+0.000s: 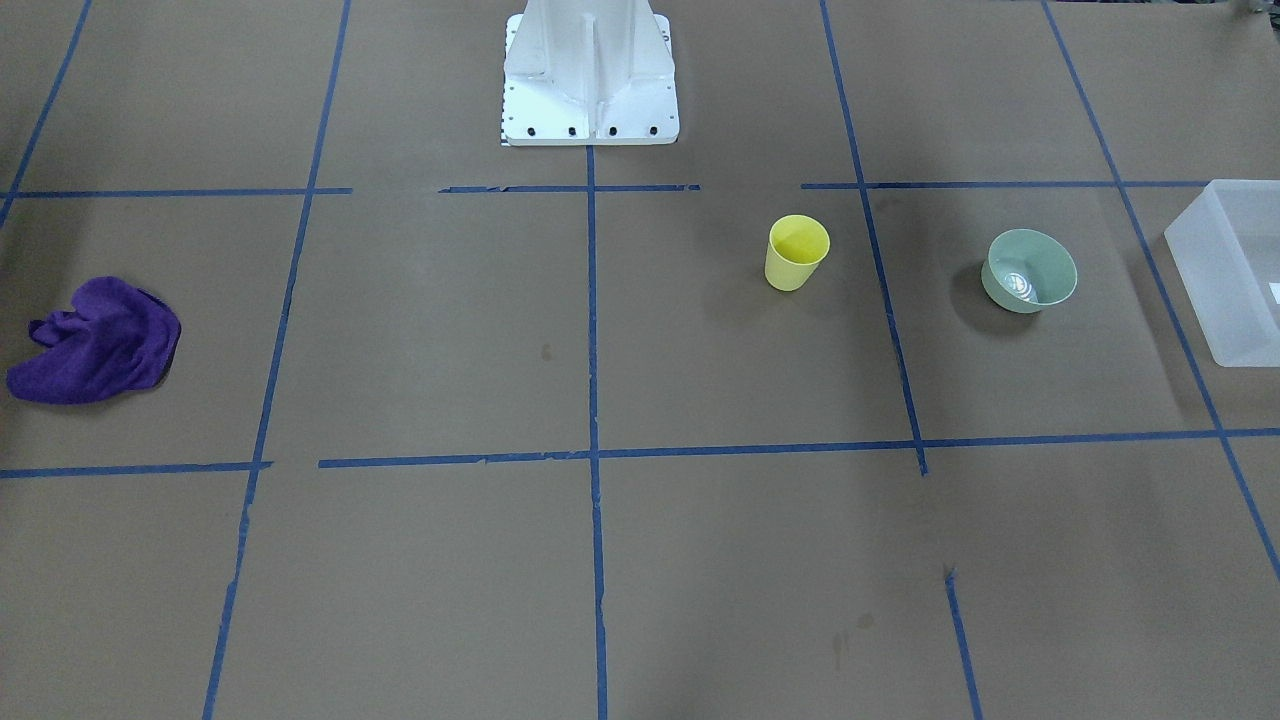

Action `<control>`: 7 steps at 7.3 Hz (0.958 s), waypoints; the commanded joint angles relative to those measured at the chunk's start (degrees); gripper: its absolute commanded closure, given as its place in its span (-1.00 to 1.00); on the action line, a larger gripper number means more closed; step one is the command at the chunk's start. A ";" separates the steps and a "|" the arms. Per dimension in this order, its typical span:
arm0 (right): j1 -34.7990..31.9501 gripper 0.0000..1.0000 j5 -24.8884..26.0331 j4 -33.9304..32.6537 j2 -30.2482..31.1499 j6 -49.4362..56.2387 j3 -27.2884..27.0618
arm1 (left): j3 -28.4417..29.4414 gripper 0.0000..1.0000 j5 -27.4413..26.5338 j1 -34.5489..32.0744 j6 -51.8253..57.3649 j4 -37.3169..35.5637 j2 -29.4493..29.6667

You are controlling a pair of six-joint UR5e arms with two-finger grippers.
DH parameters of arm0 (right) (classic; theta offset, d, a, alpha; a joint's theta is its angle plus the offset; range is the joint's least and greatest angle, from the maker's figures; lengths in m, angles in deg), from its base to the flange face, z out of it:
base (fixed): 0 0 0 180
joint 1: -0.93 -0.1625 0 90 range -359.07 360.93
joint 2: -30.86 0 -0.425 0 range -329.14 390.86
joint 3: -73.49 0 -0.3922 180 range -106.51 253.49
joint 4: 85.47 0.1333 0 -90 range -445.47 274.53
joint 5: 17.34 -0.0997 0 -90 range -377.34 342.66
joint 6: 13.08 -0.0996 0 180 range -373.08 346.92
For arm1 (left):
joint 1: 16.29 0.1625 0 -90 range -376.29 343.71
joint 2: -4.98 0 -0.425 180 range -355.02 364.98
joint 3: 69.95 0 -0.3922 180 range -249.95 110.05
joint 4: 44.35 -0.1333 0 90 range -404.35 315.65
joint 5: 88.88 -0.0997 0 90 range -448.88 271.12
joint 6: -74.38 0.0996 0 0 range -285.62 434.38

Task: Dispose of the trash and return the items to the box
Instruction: 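Move the left gripper out toward the yellow cup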

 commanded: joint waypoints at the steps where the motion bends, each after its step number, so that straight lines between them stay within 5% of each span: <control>1: 0.00 -1.00 0.36 0.00 -0.08 0.00 -0.66 | -0.22 -1.00 0.09 0.00 0.00 0.00 0.12; 4: 0.09 -1.00 0.27 0.00 -0.17 -0.09 -0.66 | -3.37 -1.00 -0.09 0.00 -0.96 -0.52 1.70; 7: 0.00 -1.00 0.01 -0.17 -1.49 -0.44 -1.81 | -17.68 -1.00 0.52 2.00 -17.69 -0.18 1.61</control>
